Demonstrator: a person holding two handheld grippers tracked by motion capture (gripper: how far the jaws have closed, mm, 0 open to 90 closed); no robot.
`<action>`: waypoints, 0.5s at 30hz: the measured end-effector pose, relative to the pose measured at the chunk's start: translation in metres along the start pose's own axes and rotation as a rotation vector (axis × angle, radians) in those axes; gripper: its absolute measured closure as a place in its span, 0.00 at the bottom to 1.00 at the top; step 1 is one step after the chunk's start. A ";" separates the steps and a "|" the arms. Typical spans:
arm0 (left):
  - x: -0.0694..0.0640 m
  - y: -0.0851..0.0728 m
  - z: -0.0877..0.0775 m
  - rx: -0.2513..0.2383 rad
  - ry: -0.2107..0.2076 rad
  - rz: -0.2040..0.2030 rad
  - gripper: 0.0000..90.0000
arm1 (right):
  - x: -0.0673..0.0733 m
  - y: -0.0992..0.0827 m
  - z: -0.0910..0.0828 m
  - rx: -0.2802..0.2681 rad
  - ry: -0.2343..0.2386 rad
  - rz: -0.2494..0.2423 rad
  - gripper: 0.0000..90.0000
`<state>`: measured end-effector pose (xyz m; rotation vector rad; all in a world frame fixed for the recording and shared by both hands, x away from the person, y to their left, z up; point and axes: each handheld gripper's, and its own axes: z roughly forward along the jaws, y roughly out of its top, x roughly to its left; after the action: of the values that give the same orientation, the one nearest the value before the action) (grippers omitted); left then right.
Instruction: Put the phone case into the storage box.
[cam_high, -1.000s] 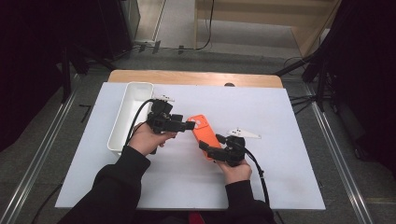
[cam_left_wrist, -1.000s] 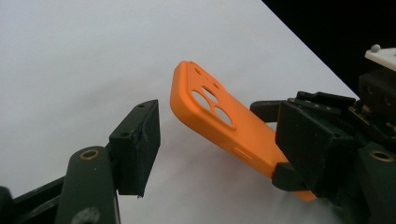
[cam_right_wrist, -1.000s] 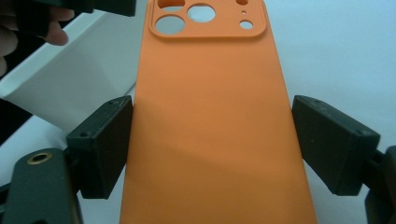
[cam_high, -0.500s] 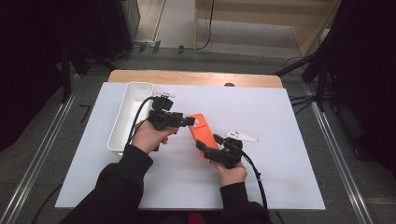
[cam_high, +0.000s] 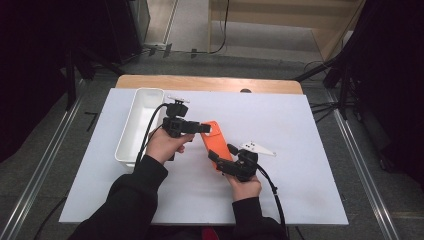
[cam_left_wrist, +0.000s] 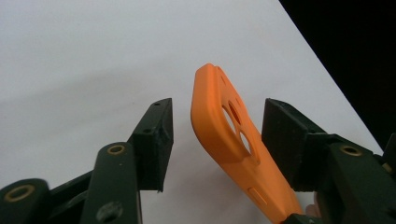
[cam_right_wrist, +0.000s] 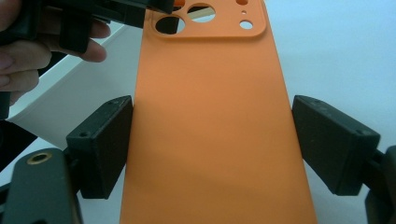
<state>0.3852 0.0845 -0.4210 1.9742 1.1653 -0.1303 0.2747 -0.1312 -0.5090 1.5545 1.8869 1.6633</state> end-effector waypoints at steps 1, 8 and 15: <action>0.000 0.001 0.000 0.000 0.002 -0.008 0.51 | 0.000 0.000 0.000 -0.002 -0.001 0.000 0.17; 0.000 0.004 0.002 -0.009 -0.008 -0.034 0.58 | 0.000 0.000 -0.002 -0.021 -0.016 0.006 0.17; -0.001 0.005 0.004 -0.009 -0.023 -0.057 0.63 | 0.000 -0.001 -0.002 -0.035 -0.012 0.014 0.17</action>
<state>0.3901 0.0798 -0.4203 1.9278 1.2061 -0.1764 0.2728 -0.1323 -0.5090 1.5636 1.8353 1.6800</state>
